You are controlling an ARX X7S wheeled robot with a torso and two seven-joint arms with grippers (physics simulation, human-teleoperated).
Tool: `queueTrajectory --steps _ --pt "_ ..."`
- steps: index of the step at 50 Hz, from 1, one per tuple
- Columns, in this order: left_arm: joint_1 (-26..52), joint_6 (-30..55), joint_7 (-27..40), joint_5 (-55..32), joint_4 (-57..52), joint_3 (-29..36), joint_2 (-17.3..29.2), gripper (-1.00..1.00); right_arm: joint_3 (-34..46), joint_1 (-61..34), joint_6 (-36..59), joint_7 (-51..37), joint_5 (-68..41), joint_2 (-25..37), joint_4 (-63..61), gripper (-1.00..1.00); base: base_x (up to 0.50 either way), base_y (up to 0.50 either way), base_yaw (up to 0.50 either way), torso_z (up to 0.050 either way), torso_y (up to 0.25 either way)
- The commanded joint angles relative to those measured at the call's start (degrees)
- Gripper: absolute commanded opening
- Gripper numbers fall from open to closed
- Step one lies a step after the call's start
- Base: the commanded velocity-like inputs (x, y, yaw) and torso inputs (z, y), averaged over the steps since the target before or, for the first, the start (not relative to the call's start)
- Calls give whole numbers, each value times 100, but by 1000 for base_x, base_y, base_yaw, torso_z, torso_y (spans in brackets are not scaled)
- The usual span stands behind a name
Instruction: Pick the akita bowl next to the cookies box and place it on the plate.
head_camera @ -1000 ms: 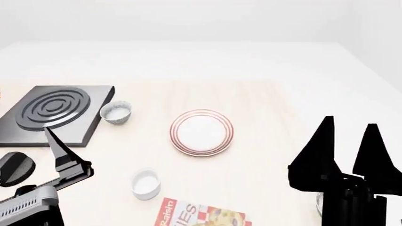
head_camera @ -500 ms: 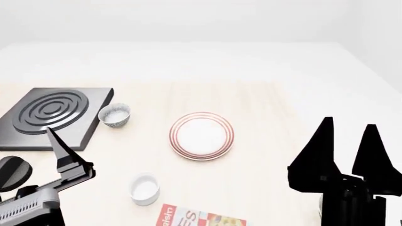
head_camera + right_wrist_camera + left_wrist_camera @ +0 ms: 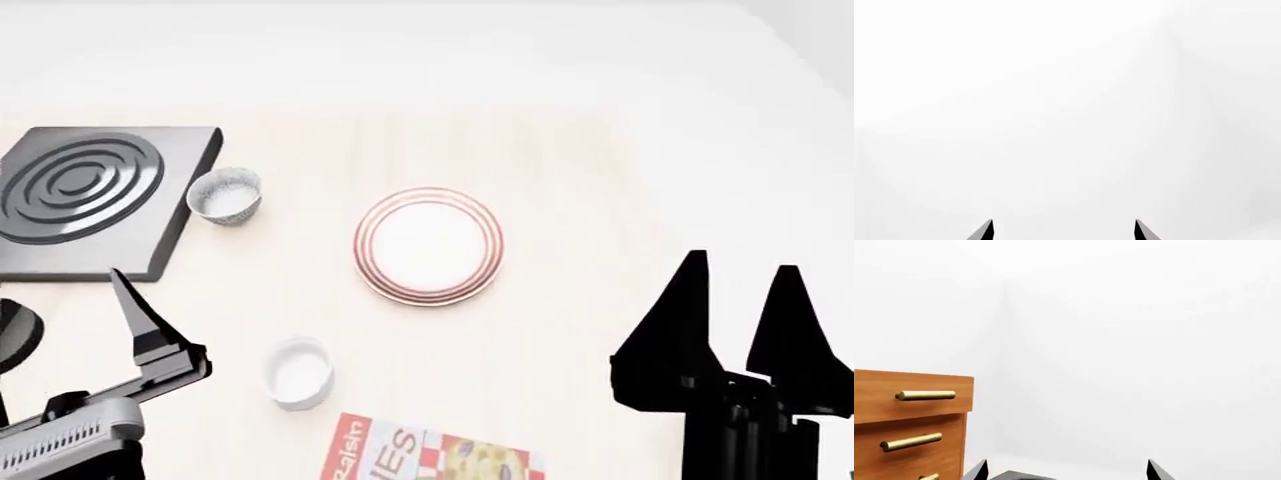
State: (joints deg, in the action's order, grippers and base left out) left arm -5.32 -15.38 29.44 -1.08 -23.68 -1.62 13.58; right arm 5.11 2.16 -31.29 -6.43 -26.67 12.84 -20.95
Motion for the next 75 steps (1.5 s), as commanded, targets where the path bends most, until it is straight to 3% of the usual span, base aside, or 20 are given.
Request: queueTrajectory --steps 1,19,26,34,38,43,48,51,54,60,62,64,72,75 --pt "-11 -54 -78 88 3 -113 -81 100 -86 -6 -40 112 108 -82 21 100 0 0 0 16 -250" --pt "4 -57 -59 -43 46 -58 -35 100 -319 -206 562 -365 357 188 -237 100 0 0 0 4 -62" --pt "-3 -30 -30 -54 26 -57 -15 100 -833 -339 1628 -975 742 727 -767 100 0 0 0 0 0" --pt "18 -19 -11 -28 88 -10 -6 100 -1477 -278 3218 -1329 86 1753 -1363 100 0 0 0 0 0" --pt "28 7 -4 -18 99 12 3 100 -2358 116 4554 -1581 -1456 2564 -1628 100 0 0 0 0 0" --pt "36 -9 22 26 162 33 6 100 -2982 398 4894 -1736 -1549 3024 -1627 100 0 0 0 0 0" --pt "48 31 25 92 176 97 11 100 -3482 514 5957 -1863 -2401 3954 -1735 100 0 0 0 0 0" --pt "68 65 33 85 199 97 23 100 -4088 606 6622 -1787 -3872 4386 -1558 100 0 0 0 0 0" --pt "55 112 49 69 139 64 48 100 -4544 1008 7143 -1208 -4131 4924 -1467 100 0 0 0 0 0" --pt "47 154 88 73 59 32 73 100 -5783 1253 7973 -1037 -5356 5089 -1126 100 0 0 0 0 0" --pt "46 150 94 57 65 28 77 100 -5975 1409 8313 -662 -5849 5179 -976 100 0 0 0 0 0" --pt "49 145 102 61 75 30 80 100 -6164 1643 8539 -44 -5564 5197 -937 100 0 0 0 0 0" --pt "77 104 117 110 169 96 83 100 -6705 1688 8960 31 -5919 5202 -103 100 0 0 0 0 0" --pt "61 120 119 121 139 115 89 100 -6672 1681 9186 -681 -6728 5330 333 100 0 0 0 0 0"
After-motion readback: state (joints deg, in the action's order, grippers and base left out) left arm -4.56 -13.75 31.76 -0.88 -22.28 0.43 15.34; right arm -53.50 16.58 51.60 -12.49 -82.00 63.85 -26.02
